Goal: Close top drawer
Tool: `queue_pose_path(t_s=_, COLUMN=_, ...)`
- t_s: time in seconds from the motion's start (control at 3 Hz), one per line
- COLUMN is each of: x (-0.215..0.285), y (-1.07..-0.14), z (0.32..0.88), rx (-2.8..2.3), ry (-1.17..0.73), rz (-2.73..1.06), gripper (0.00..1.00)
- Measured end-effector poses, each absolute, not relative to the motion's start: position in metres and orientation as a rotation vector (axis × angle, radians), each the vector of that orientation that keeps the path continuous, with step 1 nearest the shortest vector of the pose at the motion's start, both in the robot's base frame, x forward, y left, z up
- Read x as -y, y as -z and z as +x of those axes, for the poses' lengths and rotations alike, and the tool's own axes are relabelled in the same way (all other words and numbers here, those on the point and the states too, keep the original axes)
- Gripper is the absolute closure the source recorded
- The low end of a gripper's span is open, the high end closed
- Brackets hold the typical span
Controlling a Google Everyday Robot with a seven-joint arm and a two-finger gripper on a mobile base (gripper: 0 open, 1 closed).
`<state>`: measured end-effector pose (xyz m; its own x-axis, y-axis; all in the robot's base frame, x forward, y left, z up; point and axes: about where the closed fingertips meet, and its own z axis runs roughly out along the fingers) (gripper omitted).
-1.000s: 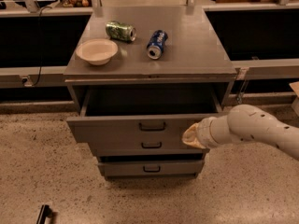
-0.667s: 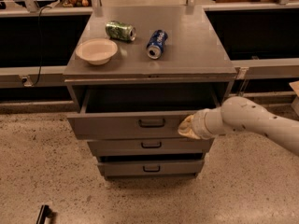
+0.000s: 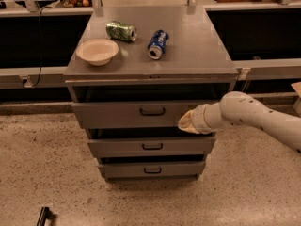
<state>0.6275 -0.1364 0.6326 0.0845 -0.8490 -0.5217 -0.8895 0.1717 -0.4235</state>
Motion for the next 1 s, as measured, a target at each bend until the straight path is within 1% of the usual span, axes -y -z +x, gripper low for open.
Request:
queue_pose_path(t_s=0.33, x=0.134, y=-0.637, z=0.648, rx=-1.701, ry=-0.062, rz=-1.659, gripper=1.0)
queue_pose_path(t_s=0.67, x=0.126, y=-0.647, z=0.648, rx=-1.677, ry=-0.12, rz=-1.661, gripper=1.0)
queue_pose_path(t_s=1.0, x=0.117, y=-0.664, z=0.62, rx=-1.636, ry=-0.192, rz=-1.682, gripper=1.0)
